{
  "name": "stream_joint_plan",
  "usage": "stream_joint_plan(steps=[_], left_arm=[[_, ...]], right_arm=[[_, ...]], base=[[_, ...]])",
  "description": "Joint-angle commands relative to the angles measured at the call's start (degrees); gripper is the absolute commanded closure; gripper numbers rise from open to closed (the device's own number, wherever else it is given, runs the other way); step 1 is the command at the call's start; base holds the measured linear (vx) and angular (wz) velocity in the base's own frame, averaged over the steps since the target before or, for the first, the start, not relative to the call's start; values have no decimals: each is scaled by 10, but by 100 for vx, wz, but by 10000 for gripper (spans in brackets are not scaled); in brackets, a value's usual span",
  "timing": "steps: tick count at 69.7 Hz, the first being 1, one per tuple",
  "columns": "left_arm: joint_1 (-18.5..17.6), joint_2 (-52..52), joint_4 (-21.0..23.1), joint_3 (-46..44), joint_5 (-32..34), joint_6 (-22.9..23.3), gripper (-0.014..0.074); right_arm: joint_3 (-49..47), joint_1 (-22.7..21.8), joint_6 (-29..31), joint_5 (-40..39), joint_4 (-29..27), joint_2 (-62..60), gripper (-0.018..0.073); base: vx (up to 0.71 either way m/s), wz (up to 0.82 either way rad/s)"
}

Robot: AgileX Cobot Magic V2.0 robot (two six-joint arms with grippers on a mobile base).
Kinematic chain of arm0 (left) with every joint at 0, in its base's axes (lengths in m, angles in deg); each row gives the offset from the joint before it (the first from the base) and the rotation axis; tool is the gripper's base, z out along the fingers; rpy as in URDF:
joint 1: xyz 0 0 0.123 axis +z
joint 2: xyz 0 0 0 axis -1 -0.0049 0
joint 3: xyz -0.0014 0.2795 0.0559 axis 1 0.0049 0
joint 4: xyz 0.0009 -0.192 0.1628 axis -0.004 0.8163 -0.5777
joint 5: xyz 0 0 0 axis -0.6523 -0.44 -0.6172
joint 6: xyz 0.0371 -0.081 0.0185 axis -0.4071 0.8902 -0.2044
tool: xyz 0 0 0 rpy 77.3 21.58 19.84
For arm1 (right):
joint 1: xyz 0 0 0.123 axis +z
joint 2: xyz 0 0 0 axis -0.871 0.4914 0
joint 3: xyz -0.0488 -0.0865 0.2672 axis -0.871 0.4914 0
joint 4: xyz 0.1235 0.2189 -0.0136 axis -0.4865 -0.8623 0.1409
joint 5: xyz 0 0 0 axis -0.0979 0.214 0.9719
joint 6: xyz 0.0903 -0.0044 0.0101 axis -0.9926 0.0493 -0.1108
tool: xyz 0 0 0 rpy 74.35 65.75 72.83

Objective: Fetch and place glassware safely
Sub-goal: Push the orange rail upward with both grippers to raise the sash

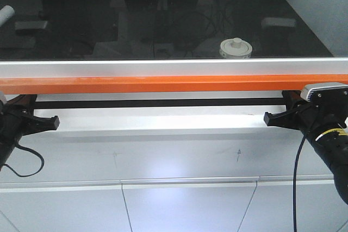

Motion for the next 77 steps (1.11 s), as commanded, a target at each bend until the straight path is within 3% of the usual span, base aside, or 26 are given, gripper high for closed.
stream_joint_plan(steps=[1,38,61,77], left_arm=[[-4,31,-5,-16,99,4,603],[-4,91,-5,-16,86,4,603],[-4,121,-5,-21,75,5,603],[-4,146,-7,-64,33,5,603]], right_arm=[[-16,-2,6,-108,3,-23,560],[-24,-2,6,-139,3,-35,560],[-63,-2,6,-73,15,-97,560],[-84,-2,5,-53,18,-120,560]], base=[[0,0],[0,0],[0,0],[0,0]])
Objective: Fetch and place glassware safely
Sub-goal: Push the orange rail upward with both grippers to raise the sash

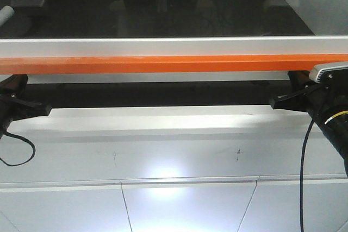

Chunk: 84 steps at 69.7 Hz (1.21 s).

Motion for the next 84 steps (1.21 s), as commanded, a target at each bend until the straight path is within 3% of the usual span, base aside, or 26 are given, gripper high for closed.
stream_joint_plan(steps=[1,33,84], left_arm=[[-4,44,0,-48,94,5,603],[-4,97,-15,-143,-1,5,603],[-4,124,-15,-150,-49,5,603]], right_arm=[[-47,-2,5,-118,4,-40,560],[-83,-2,5,-81,4,-103,560],[-93,-2,-10,-51,21,-129,560]], base=[[0,0],[0,1],[0,0]])
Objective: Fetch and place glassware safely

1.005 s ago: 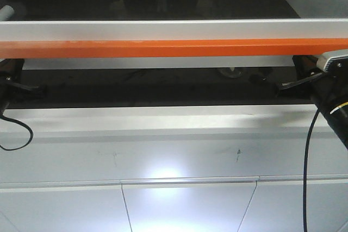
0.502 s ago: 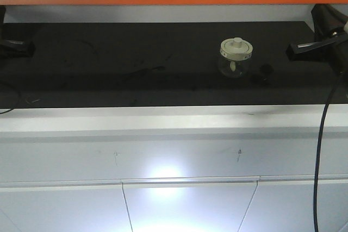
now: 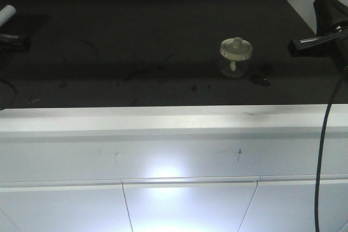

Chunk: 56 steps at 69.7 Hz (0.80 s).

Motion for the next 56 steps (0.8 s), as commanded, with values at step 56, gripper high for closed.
stream_joint_plan(steps=[56], left_arm=[[-4,17,-188,-18,-74,159,603]], right_arm=[[-16,-2,-78,73,118,-17,551]], base=[[0,0]])
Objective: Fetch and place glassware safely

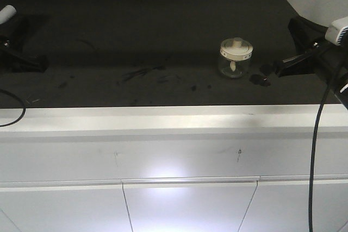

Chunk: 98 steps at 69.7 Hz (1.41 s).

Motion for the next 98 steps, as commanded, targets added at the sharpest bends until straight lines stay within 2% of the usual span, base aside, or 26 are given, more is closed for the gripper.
stream_joint_plan(steps=[1,7,17,28,33,37,44,49,60,72,82,91,98], left_arm=[[-4,17,-59,-18,24,52,603],[-4,17,-112,-18,23,98,603],[-4,44,-154,-18,-6,171,603],[-4,112,-157,-17,-116,189,603],[-4,139,-157,-8,-129,189,603],[-4,162,-156,7,-121,197,603],[-4,190,-159,47,-103,240,603],[-4,206,-183,79,-85,264,603],[-4,224,-244,149,-30,318,603],[-4,229,-294,192,48,351,603],[-4,229,-332,198,72,354,603],[-4,229,-332,198,82,354,601],[-4,229,-332,198,85,354,597]], right_arm=[[-16,-2,-5,-14,1,-17,548],[-16,-2,-9,-1,1,-17,524],[-16,-2,-44,-1,1,-17,447],[-16,-2,-58,0,1,-17,327],[-16,-2,-58,0,7,-17,263],[-16,-2,-58,0,19,-17,219],[-16,-2,-63,0,49,-17,155],[-16,-2,-67,0,62,-17,122],[-16,-2,-91,0,71,-17,111],[-16,-2,-112,1,91,-17,111],[-16,-2,-122,14,92,-17,111],[-16,-2,-123,14,112,-17,90],[-16,-2,-128,14,127,-17,33]], base=[[0,0],[0,0],[0,0],[0,0],[0,0],[0,0],[0,0],[0,0],[0,0],[0,0],[0,0],[0,0],[0,0]])
